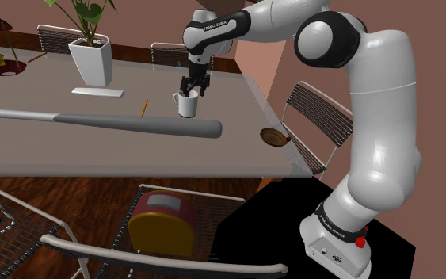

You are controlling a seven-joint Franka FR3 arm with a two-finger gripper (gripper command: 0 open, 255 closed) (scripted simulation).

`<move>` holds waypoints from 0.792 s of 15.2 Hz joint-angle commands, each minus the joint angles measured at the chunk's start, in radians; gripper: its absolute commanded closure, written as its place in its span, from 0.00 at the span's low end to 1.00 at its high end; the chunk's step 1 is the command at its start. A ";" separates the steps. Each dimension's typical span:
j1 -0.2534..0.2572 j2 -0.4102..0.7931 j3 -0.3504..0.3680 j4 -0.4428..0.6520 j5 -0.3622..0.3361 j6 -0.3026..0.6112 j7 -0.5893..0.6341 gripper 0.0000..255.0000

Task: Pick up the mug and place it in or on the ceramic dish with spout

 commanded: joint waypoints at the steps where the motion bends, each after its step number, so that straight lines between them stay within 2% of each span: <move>1: 0.000 0.001 0.000 -0.001 0.000 0.002 0.000 0.00; 5: 0.000 0.001 0.000 -0.001 0.000 0.001 0.000 0.00; 6: 0.000 0.001 0.000 -0.001 0.000 0.001 0.000 1.00; 12: 0.000 0.001 0.000 0.000 0.000 0.001 0.000 1.00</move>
